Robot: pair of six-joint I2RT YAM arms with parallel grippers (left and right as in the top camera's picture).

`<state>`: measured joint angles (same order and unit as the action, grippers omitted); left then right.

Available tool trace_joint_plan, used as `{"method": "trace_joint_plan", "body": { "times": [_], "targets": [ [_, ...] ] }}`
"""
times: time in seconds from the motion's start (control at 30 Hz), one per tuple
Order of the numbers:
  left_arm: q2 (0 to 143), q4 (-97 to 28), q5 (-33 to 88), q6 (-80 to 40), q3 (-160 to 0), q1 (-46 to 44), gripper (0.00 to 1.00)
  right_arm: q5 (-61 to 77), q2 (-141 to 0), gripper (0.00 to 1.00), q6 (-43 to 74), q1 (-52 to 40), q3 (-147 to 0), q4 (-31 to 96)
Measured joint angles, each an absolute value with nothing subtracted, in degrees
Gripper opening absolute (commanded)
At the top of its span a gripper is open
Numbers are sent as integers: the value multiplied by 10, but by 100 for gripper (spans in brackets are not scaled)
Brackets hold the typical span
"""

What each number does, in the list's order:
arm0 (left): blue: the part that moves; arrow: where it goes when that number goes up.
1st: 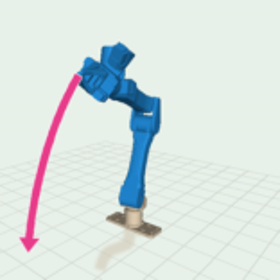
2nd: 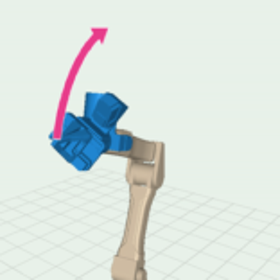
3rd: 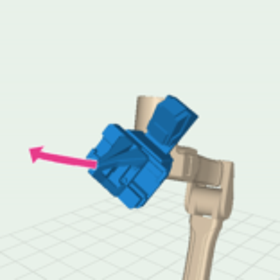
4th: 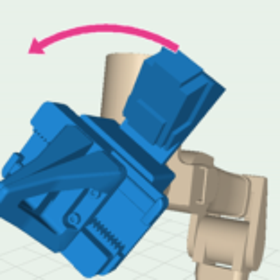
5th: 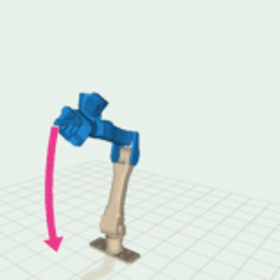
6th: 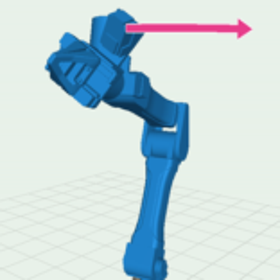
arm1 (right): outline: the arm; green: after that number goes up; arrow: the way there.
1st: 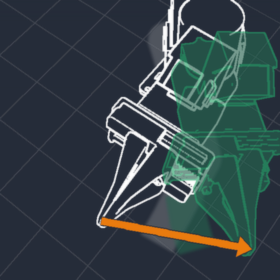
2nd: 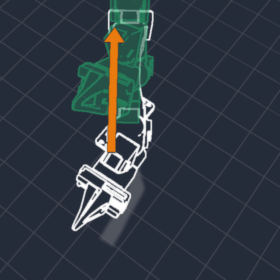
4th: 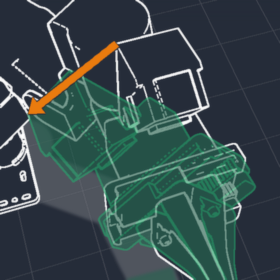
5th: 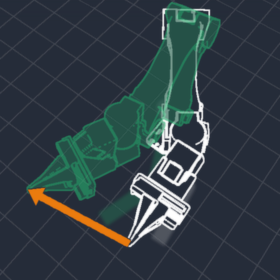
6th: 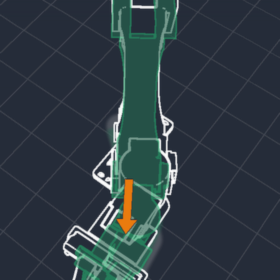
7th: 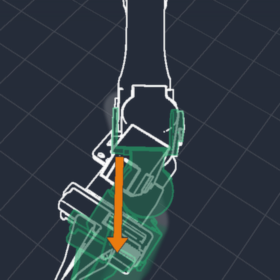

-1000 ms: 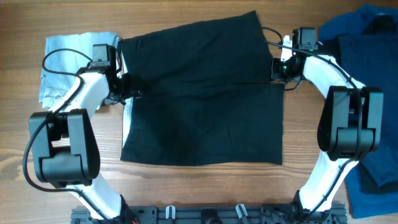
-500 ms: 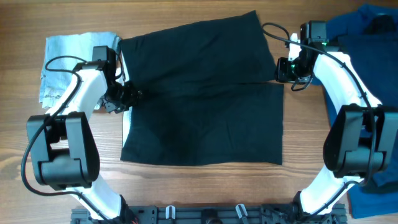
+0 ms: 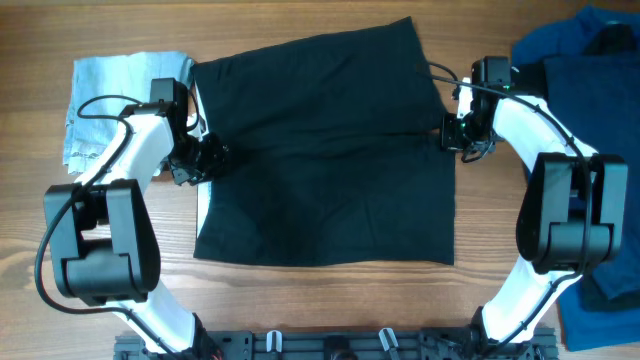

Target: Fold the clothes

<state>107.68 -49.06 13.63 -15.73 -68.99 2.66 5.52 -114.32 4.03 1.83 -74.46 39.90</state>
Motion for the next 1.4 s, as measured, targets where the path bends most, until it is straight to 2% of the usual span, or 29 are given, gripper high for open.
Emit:
{"method": "trace_joint_plan", "body": {
  "times": [0.3, 0.47, 0.53, 0.7, 0.77, 0.87, 0.97, 1.03, 1.07, 1.13, 1.23, 1.4],
  "targets": [
    [1077, -491, 118, -157, -689, 27, 38, 55, -1137, 4, 40, 18, -726, 372],
    [1077, -491, 90, -157, -689, 27, 38, 55, -1137, 6, 40, 18, -725, 372],
    [1077, -493, 88, -157, -689, 27, 34, 55, -1137, 6, 40, 18, -725, 372],
    [1077, -499, 105, -157, -678, 27, 31, 56, -1137, 9, 40, 18, -725, 372],
    [1077, -499, 110, -157, -666, 27, 24, 56, -1137, 10, 40, 18, -725, 372],
    [1077, -497, 117, -155, -657, 27, 4, 57, -1137, 11, 41, 18, -725, 371],
    [1077, -495, 119, -154, -656, 27, 4, 58, -1137, 12, 41, 18, -725, 371],
    [1077, -495, 119, -154, -656, 27, 17, 58, -1137, 13, 41, 18, -725, 371],
    [1077, -495, 119, -154, -656, 27, 19, 58, -1137, 13, 41, 18, -725, 371],
    [1077, -495, 119, -154, -656, 27, 4, 58, -1137, 14, 41, 18, -725, 371],
    [1077, -495, 119, -152, -656, 28, 4, 58, -1136, 14, 42, 18, -725, 370],
    [1077, -502, 123, -150, -656, 48, 4, 57, -1136, 9, 43, 18, -725, 370]
  ]
}}
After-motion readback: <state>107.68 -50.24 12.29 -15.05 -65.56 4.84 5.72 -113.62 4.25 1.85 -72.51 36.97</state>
